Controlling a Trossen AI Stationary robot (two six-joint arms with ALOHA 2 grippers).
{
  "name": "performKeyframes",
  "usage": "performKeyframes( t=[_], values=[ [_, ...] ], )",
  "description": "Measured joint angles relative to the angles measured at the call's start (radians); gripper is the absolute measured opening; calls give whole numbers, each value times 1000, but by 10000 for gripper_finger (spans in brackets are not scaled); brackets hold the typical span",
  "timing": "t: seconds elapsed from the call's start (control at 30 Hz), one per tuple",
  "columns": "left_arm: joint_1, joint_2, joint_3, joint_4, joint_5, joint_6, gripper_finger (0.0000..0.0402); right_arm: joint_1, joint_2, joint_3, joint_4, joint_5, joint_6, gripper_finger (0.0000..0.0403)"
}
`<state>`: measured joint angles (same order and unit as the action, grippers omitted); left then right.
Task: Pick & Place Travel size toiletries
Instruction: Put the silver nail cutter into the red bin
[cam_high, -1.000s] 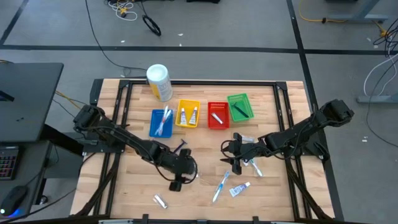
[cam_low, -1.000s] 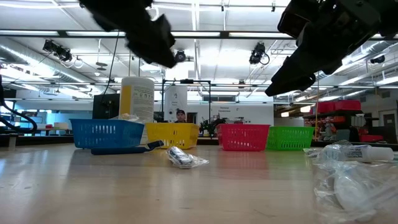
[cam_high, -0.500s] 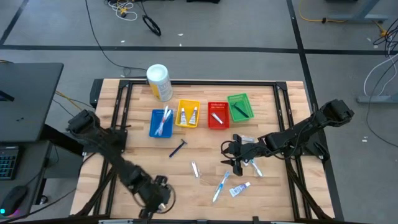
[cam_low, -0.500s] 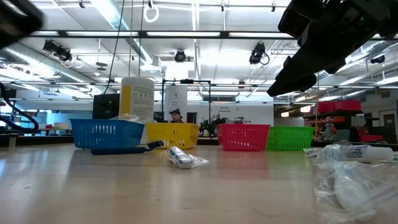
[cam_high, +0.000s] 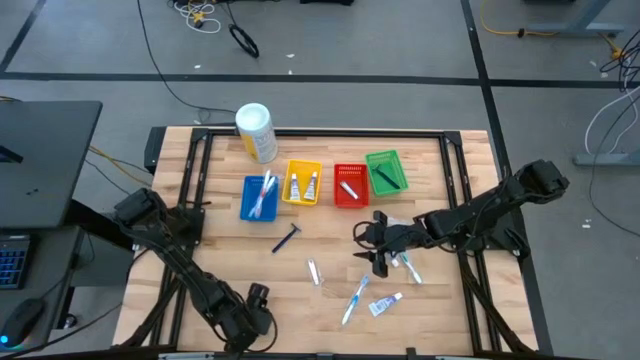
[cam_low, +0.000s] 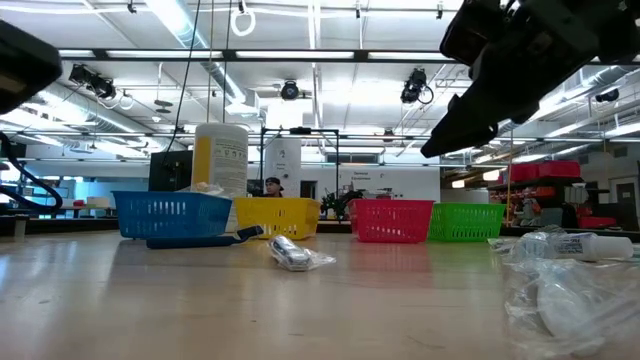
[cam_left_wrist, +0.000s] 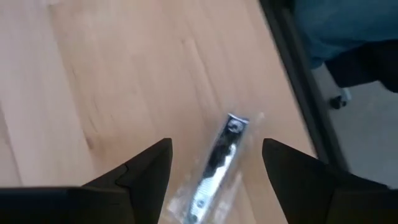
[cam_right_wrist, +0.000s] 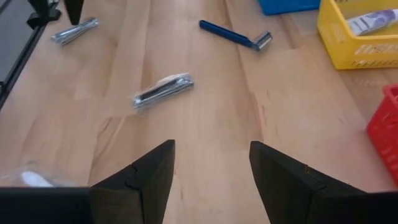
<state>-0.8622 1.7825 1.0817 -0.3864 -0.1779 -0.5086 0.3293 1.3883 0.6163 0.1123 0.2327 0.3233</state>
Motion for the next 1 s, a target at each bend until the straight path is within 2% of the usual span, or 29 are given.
performKeyframes(
  t=[0.5, 0.67, 0.9, 1.0],
  values=[
    [6, 4, -6, -1, 33, -3, 260, -27, 0, 0, -3, -35, 0, 218],
    [13, 66, -7, 15, 63, 19, 260, -28, 0, 0, -4, -35, 0, 218],
    [13, 94, 0, 25, 40, 49, 258, -28, 0, 0, -7, -35, 0, 218],
    [13, 95, 1, 19, 32, 40, 242, -28, 0, 0, -5, -35, -1, 218]
  ],
)
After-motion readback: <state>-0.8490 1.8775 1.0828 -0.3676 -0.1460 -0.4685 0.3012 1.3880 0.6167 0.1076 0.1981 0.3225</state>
